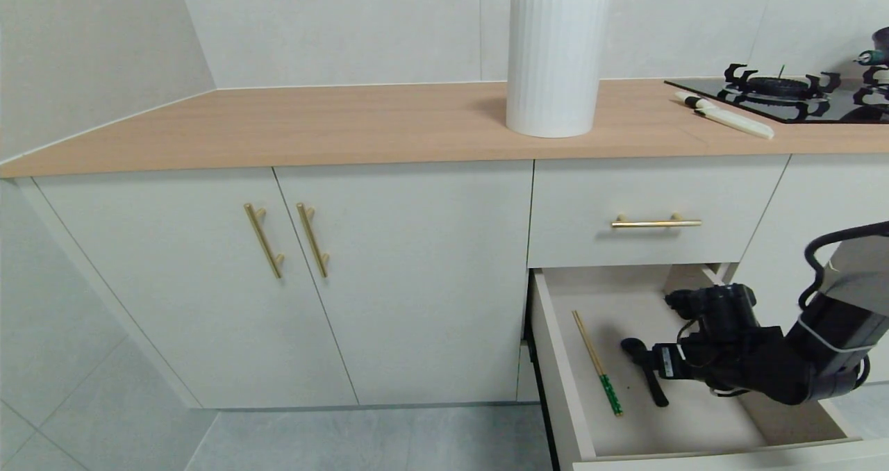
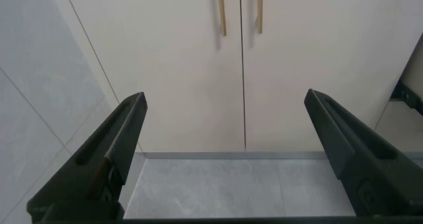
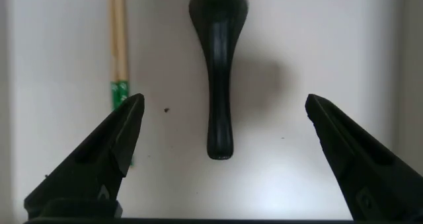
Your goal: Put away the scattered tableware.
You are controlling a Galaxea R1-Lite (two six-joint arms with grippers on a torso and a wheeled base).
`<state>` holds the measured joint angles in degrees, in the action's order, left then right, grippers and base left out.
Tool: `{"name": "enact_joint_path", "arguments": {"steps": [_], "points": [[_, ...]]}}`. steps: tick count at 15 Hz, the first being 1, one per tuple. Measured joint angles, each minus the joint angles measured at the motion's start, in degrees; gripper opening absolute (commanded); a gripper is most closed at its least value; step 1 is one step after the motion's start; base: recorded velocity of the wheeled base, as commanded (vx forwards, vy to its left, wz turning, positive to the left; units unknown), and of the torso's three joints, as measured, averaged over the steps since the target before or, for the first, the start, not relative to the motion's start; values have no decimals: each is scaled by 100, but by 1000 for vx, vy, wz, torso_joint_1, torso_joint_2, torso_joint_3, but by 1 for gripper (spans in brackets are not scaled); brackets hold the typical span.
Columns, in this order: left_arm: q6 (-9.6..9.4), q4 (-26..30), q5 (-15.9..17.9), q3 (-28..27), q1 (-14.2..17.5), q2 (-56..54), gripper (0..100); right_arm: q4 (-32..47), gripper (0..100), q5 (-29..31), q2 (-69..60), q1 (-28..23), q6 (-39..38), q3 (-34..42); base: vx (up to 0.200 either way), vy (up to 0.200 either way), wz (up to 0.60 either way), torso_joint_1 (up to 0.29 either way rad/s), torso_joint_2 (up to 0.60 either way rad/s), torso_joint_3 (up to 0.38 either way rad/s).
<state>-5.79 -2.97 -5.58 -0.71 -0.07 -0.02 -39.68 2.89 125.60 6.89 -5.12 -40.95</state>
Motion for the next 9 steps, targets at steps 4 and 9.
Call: {"name": "enact_joint_path", "arguments": {"steps": [4,9], "points": [[-1,0,-2,0,-2,0,100,624,100,-2,-1380,-4,-46,311,0,0,0,0,0,0],[2,2,-2,2,0,0,100,3121,100,-60,-3662,107,-366,462,0,0,0,0,0,0]]}}
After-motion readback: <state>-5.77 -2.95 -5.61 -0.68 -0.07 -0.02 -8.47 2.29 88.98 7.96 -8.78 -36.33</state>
